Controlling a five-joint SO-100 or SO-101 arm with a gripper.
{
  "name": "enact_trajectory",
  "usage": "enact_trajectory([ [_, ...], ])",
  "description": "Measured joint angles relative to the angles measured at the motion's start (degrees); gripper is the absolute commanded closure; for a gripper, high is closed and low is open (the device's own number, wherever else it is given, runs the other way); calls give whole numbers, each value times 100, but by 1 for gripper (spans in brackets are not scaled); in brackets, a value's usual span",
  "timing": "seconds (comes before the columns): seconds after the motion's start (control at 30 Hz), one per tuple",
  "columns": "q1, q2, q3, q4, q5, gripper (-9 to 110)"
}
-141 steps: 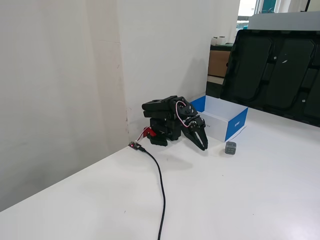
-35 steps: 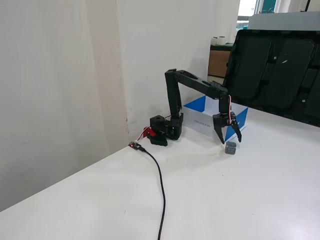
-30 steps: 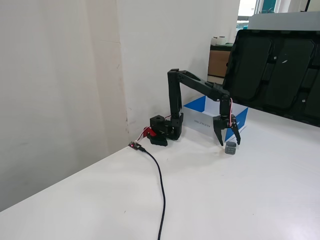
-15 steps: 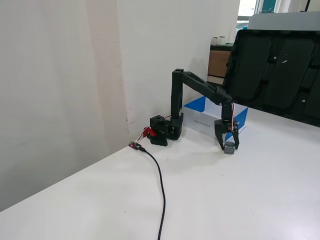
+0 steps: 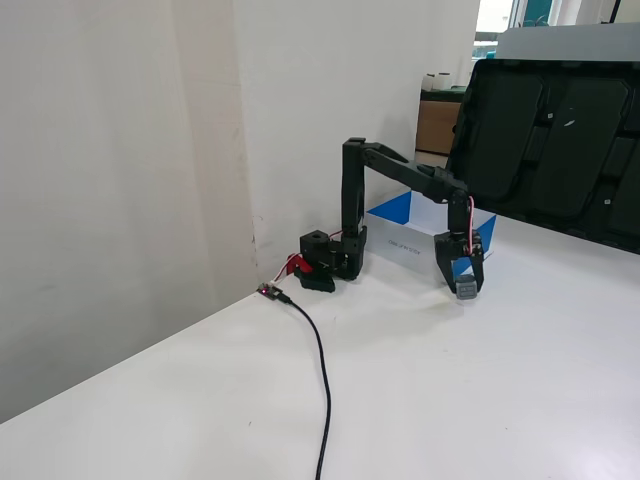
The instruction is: Pick the gray block and keep it in the box.
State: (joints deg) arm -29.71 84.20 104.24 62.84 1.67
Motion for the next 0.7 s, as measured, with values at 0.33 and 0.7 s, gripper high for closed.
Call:
enact_trajectory([
  [0.33,-396,422,-2180,1547,62,95],
  [0.7,-2215,422,-3419,2777,123,95],
])
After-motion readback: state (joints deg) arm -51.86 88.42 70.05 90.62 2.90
